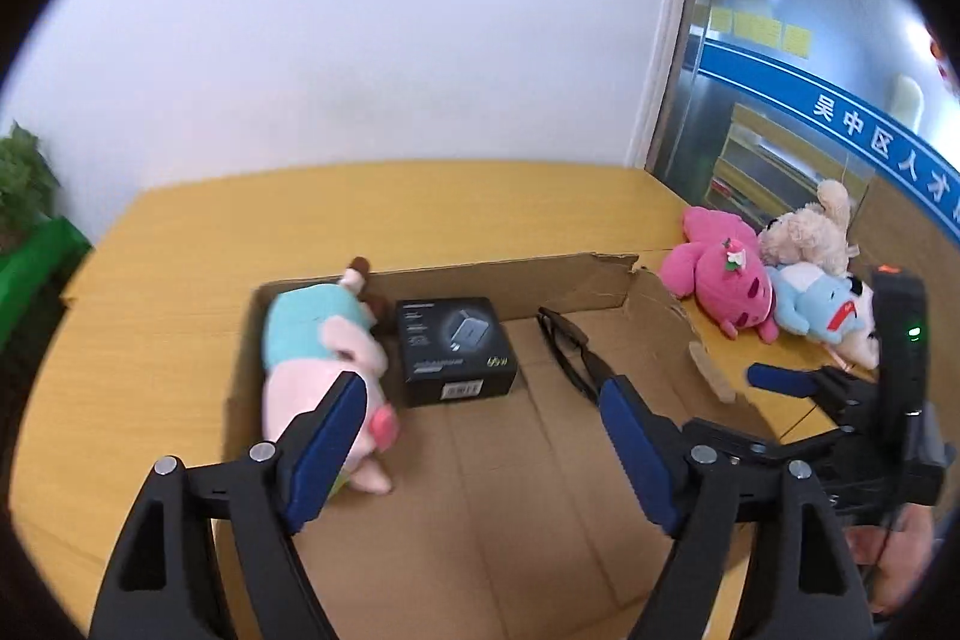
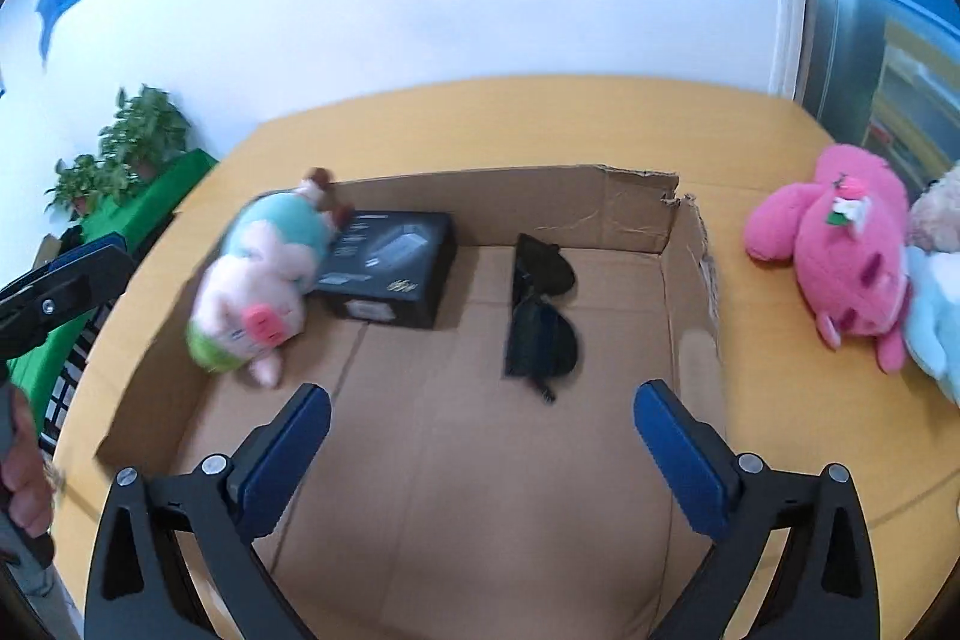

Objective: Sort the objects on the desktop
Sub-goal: 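Open the right tool to release the sunglasses and withdraw, then move the left tool to the clear phone case and close on its rim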

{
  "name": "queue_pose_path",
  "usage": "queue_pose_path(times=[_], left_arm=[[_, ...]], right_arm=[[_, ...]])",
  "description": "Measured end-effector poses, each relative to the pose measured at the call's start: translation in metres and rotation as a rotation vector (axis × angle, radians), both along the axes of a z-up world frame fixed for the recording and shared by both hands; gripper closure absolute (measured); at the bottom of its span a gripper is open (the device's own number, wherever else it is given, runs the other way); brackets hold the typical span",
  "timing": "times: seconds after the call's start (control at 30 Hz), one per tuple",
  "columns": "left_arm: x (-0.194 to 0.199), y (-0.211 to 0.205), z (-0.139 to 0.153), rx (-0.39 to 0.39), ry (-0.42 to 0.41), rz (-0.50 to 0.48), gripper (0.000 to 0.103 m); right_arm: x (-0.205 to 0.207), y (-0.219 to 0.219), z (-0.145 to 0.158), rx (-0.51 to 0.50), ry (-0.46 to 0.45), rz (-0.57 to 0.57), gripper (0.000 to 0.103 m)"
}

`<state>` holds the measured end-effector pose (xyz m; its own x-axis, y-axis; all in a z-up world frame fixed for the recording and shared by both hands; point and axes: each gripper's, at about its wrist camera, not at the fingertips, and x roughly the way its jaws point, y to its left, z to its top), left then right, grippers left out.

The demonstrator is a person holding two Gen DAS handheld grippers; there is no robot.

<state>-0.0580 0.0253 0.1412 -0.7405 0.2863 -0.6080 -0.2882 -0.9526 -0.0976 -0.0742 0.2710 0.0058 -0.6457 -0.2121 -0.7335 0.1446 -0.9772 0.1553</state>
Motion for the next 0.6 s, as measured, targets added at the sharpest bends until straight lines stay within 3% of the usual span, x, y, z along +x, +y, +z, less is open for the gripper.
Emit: queue_pose_path(times=[0.17, 0.33, 0.6], left_arm=[[0.051, -0.005, -0.002, -0.017, 0.053, 0.013, 0.023], [0.093, -0.013, -0.009, -0.011, 0.072, 0.031, 0.023], [0.131, -0.017, -0.018, -0.004, 0.095, 0.067, 0.023]], right_arm=[[0.047, -0.032, 0.010, 0.075, 0.080, 0.014, 0.000], [0.089, -0.037, 0.011, 0.107, 0.128, 0.022, 0.000], [0.129, -0.041, 0.006, 0.123, 0.168, 0.038, 0.000]])
